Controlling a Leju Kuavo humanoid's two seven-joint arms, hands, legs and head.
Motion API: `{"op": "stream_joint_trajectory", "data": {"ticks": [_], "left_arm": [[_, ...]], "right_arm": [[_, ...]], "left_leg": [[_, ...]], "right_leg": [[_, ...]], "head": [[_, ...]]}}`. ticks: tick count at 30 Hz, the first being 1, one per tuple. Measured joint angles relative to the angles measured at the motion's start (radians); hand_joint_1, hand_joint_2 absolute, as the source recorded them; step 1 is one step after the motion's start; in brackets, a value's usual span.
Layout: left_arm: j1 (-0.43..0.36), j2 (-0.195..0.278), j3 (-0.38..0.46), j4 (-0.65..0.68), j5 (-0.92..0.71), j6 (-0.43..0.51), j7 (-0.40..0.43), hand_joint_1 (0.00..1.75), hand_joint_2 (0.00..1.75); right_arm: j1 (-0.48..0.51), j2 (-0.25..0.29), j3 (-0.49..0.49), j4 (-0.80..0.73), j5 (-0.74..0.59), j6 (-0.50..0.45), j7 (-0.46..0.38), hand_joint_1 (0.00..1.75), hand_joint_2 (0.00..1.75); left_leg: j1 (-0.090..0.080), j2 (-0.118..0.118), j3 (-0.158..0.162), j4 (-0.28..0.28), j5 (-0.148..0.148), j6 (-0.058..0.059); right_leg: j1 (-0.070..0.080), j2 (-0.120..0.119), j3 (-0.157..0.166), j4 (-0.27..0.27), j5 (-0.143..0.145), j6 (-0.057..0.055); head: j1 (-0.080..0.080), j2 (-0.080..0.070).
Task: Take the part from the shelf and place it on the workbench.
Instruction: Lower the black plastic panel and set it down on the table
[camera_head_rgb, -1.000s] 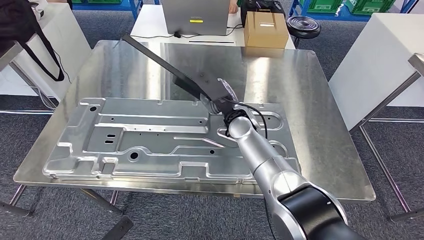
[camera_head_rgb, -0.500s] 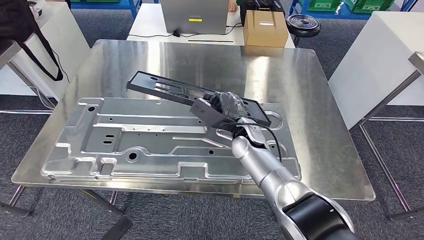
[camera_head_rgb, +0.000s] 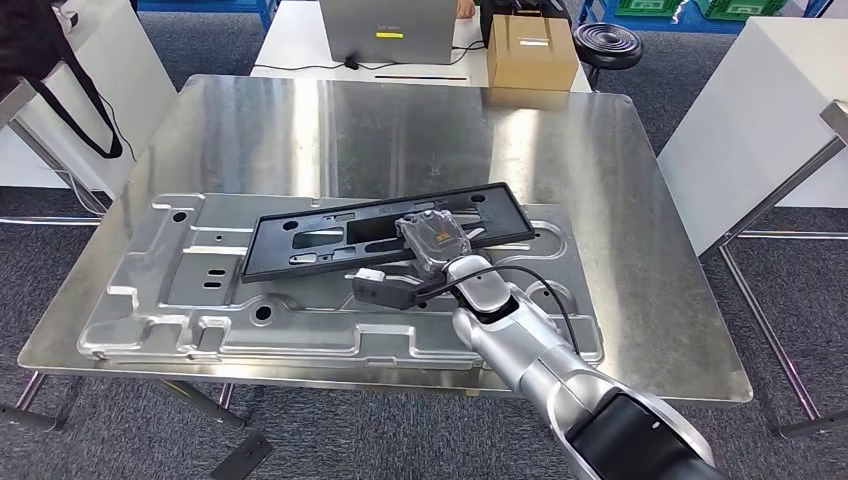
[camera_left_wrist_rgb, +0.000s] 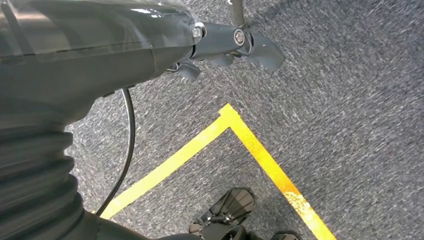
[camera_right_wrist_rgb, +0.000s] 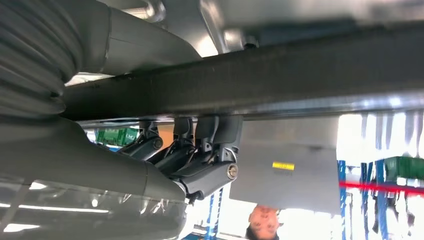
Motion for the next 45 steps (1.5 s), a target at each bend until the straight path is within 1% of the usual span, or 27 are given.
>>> {"op": "stream_joint_trajectory", "data": {"ticks": [4,8,13,17,22,26,31,34,36,39,41,43,45], "left_arm": [[0.0,0.0,-0.006,0.0,0.001,0.0,0.0,0.0,1.75],[0.0,-0.001,-0.011,0.0,0.005,0.0,-0.003,0.0,1.75],[0.0,-0.004,-0.016,0.0,0.006,0.0,-0.003,0.0,1.75],[0.0,-0.005,-0.017,0.0,0.006,0.0,-0.005,0.0,1.75],[-0.001,-0.005,-0.026,0.0,-0.008,0.008,-0.017,0.0,1.75],[-0.001,-0.005,-0.033,0.0,0.008,0.002,-0.012,0.0,0.0],[-0.002,-0.005,-0.033,0.0,0.027,-0.021,0.011,0.0,0.0],[-0.002,-0.005,-0.033,0.0,0.032,-0.023,0.015,0.0,0.0],[-0.002,-0.005,-0.033,0.0,0.035,-0.026,0.015,0.0,0.0],[-0.003,-0.005,-0.033,0.0,0.038,-0.033,0.016,0.0,0.0],[-0.004,-0.005,-0.033,0.0,0.04,-0.033,0.018,0.0,0.0],[-0.004,-0.005,-0.033,0.0,0.041,-0.033,0.018,0.0,0.0],[-0.004,-0.005,-0.033,0.0,0.042,-0.033,0.018,0.0,0.0]], "right_arm": [[0.0,-0.01,0.029,0.002,0.008,0.021,-0.004,1.75,1.75],[0.0,-0.014,0.035,0.002,0.005,0.05,-0.012,1.75,1.75],[0.0,-0.014,0.035,0.002,-0.001,0.058,-0.014,1.75,1.75],[0.001,-0.015,0.035,0.002,-0.001,0.062,-0.014,0.0,0.0],[0.017,-0.019,0.038,0.003,-0.001,0.069,-0.017,0.0,0.0],[0.019,-0.02,0.039,0.004,-0.001,0.07,-0.019,0.0,0.0],[0.013,-0.02,0.036,0.004,-0.009,0.089,-0.023,0.0,0.0],[0.014,-0.019,0.022,0.004,-0.049,0.135,-0.037,0.0,0.0],[0.013,-0.017,0.002,0.004,-0.092,0.201,-0.047,0.0,0.0],[-0.007,-0.011,-0.037,0.004,-0.147,0.352,-0.043,0.0,0.0],[-0.027,-0.007,-0.057,0.004,-0.165,0.431,-0.037,0.0,0.0],[-0.041,-0.006,-0.07,0.004,-0.173,0.468,-0.032,0.0,0.0],[-0.051,-0.005,-0.081,0.004,-0.176,0.482,-0.029,0.0,0.0]], "left_leg": [[0.0,0.0,0.0,0.0,0.0,0.0],[0.0,0.0,0.001,0.0,0.0,0.0],[0.0,0.0,0.001,0.0,0.0,0.0],[0.0,0.0,0.001,0.0,0.0,0.0],[0.0,0.0,0.001,0.0,0.0,0.0],[0.0,0.0,0.001,0.0,0.0,0.0],[0.0,0.0,0.001,0.0,0.0,0.0],[0.0,0.0,0.0,0.0,0.0,0.0],[0.0,0.0,0.001,0.0,0.0,0.0],[0.0,0.002,0.002,0.0,0.0,0.0],[0.0,0.001,0.004,0.0,0.0,0.0],[0.0,0.001,0.004,0.0,0.0,0.0],[0.0,0.001,0.004,0.0,0.001,0.0]], "right_leg": [[0.0,0.0,0.0,0.0,0.0,0.0],[0.0,0.0,0.0,0.0,0.0,0.0],[0.0,0.0,0.0,0.0,0.0,0.0],[0.0,0.0,0.001,0.0,0.0,0.0],[0.0,0.0,0.0,0.0,0.0,0.0],[0.0,0.0,0.0,0.0,0.0,0.0],[0.0,0.0,0.0,0.0,0.0,0.0],[0.0,0.0,0.0,0.0,0.0,0.0],[0.0,0.0,0.0,0.0,0.0,0.0],[0.0,0.001,0.002,0.0,0.0,0.0],[0.0,0.001,0.003,0.0,0.0,0.0],[0.0,0.001,0.004,0.0,0.0,0.0],[0.0,0.001,0.004,0.0,0.001,0.0]], "head": [[0.0,0.0],[0.0,0.0],[0.0,0.0],[0.0,0.0],[0.0,0.0],[0.0,0.0],[0.0,0.0],[0.0,0.0],[0.0,0.0],[0.0,0.0],[0.0,0.0],[0.0,0.0],[0.0,0.0]]}}
